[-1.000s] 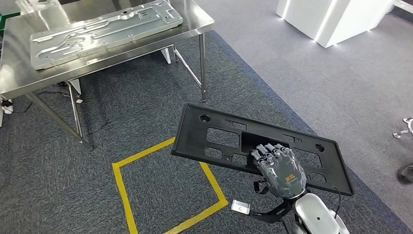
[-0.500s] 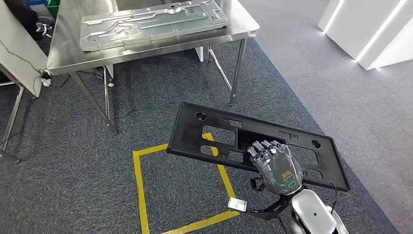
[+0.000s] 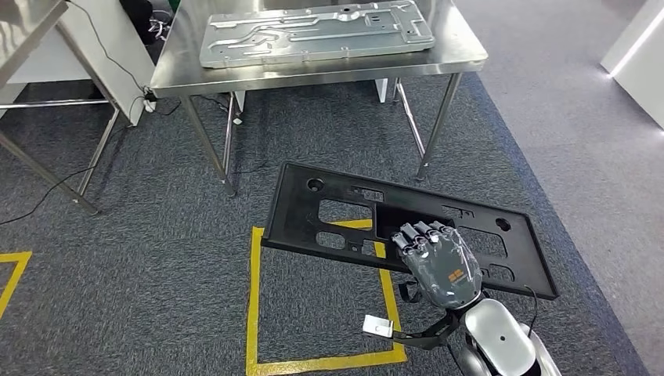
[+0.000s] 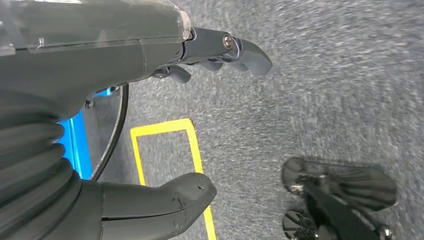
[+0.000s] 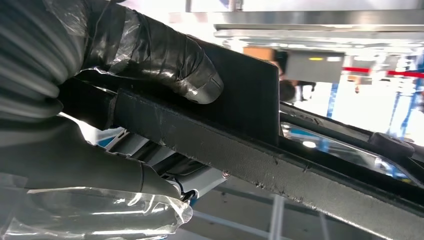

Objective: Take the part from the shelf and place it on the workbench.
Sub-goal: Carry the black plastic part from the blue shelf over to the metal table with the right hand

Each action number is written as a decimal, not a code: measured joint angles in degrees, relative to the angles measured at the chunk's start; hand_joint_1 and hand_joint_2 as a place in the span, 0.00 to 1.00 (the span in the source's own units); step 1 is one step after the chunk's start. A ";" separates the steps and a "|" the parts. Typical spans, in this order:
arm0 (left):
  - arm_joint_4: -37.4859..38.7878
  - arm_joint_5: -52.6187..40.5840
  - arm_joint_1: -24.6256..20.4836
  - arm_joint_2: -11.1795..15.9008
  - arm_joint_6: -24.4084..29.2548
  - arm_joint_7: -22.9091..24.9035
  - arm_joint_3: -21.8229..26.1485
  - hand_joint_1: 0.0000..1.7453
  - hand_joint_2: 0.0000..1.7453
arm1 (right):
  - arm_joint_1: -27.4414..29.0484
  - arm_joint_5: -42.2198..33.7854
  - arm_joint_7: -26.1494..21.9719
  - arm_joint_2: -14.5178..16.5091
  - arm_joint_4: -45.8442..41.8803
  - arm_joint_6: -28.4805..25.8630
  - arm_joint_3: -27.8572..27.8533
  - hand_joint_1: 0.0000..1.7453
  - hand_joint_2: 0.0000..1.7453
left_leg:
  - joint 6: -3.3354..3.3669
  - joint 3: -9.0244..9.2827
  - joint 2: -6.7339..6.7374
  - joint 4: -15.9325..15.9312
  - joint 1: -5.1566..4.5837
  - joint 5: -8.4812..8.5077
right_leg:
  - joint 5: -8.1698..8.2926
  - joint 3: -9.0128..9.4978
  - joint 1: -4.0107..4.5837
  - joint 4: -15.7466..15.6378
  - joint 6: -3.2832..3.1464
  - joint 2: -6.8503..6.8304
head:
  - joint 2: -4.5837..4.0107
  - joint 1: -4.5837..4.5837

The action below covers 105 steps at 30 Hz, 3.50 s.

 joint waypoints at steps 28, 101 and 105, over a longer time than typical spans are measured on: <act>0.02 0.00 -0.10 0.09 -0.43 -0.35 0.54 0.00 1.00 | -2.58 -1.65 0.62 -0.24 2.05 3.09 1.54 1.00 1.00 | 3.22 7.80 -2.25 -13.13 -1.18 3.64 | 0.93 -2.64 0.84 1.42 0.88 4.29 | 0.00 0.03; 0.04 0.00 0.70 0.39 -1.70 -1.18 1.60 0.00 1.00 | -5.42 -0.55 1.66 -0.73 4.46 3.67 4.19 1.00 1.00 | 2.75 6.88 -0.47 -13.19 -0.43 4.73 | -3.19 1.11 0.21 1.83 2.49 3.78 | 0.00 0.09; 0.04 0.00 0.62 0.37 -1.76 -1.14 1.60 0.00 1.00 | -4.93 -0.54 1.73 -0.83 4.54 3.37 4.32 1.00 1.00 | 4.00 7.95 -0.48 -13.43 -0.83 3.78 | -7.89 -7.38 0.25 15.85 2.71 3.77 | 0.00 0.10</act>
